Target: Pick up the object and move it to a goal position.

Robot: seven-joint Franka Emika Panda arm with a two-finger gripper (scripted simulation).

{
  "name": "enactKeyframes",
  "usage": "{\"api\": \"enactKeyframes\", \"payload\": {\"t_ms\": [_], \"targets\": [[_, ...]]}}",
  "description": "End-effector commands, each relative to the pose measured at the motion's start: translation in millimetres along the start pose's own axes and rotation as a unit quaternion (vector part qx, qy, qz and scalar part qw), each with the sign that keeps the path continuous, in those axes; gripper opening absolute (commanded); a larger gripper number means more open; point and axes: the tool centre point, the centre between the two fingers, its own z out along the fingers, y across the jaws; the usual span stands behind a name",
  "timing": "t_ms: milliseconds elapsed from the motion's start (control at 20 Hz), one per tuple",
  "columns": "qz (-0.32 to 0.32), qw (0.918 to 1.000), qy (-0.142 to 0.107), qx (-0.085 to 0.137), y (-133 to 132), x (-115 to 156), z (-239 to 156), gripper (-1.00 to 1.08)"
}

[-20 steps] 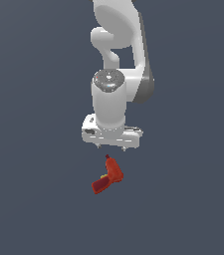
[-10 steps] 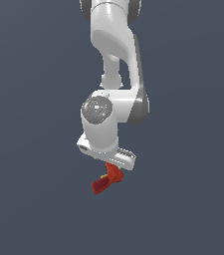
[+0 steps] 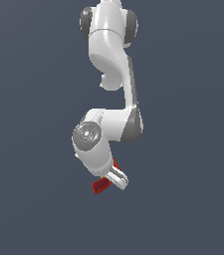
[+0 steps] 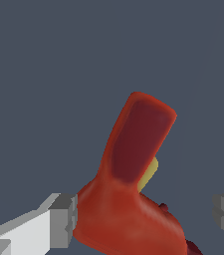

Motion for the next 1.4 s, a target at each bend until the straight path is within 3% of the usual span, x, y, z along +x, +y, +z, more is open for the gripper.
{"api": "enactKeyframes", "payload": {"t_ms": [0, 450, 1250, 1300, 1350], "targets": [[0.022, 0.9997, -0.004, 0.003, -1, 6, 8, 1.08], [0.063, 0.9979, -0.013, 0.008, -2, 15, 26, 1.08], [0.065, 0.9977, -0.014, 0.008, -2, 15, 57, 1.08], [0.065, 0.9977, -0.014, 0.008, -2, 15, 57, -1.00], [0.065, 0.9977, -0.014, 0.008, -2, 15, 57, -1.00]]}}
